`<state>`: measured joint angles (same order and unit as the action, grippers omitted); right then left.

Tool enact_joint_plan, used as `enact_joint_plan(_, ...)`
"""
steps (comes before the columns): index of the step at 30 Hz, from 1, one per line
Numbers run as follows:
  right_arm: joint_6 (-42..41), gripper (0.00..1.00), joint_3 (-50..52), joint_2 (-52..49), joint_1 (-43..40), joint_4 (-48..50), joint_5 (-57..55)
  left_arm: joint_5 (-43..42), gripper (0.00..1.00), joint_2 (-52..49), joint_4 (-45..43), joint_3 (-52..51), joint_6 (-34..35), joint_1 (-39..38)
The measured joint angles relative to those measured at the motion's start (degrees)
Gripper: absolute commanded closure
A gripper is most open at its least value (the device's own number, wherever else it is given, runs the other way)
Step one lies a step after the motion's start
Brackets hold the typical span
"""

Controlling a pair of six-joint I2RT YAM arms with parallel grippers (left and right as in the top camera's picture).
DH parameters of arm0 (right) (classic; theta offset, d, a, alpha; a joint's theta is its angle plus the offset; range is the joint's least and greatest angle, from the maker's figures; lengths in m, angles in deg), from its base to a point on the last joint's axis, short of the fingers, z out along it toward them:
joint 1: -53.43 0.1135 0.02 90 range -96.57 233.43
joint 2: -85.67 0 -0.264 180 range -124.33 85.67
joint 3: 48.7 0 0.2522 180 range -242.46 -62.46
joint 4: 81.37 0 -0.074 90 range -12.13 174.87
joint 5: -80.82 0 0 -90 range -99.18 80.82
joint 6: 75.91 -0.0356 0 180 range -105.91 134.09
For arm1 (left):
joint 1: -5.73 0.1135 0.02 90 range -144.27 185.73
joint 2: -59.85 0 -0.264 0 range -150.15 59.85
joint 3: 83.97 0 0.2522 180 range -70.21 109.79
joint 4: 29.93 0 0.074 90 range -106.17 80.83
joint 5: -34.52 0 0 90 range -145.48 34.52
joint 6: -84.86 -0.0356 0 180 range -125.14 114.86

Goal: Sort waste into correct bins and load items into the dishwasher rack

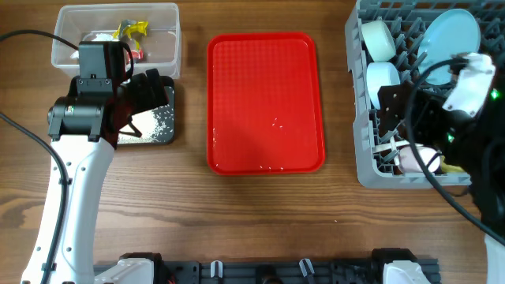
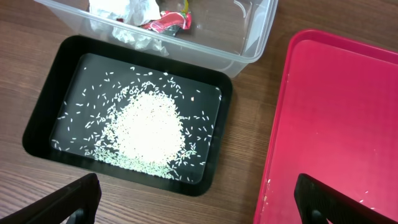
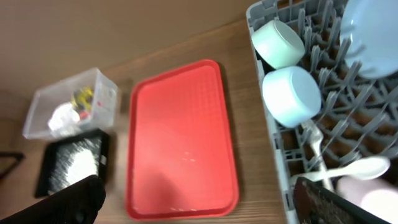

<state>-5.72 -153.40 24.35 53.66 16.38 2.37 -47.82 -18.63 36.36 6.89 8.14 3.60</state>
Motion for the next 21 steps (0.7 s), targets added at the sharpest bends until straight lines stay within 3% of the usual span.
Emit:
enact_joint_plan(6, -2.73, 0.00, -0.02, 0.22, 0.00, -3.76, -2.29, 0.00, 0.00, 0.00, 0.00, 0.00, 0.00, 0.00)
enact_joint_plan(13, 2.43, 0.00, 1.11, 0.83, 0.00, 4.17, -3.26, 0.00, 0.00, 0.00, 0.00, 0.00, 0.00, 0.00)
enact_joint_plan(16, 5.68, 0.00, 7.61, 6.34, 0.00, 11.82, -3.67, 0.00, 0.00, 0.00, -0.02, 0.00, 0.00, 0.00)
enact_joint_plan(21, 7.93, 0.00, 28.61, 25.88, 0.00, 28.52, -3.96, 0.00, 0.00, 0.00, -0.02, 0.00, 0.00, 0.00)
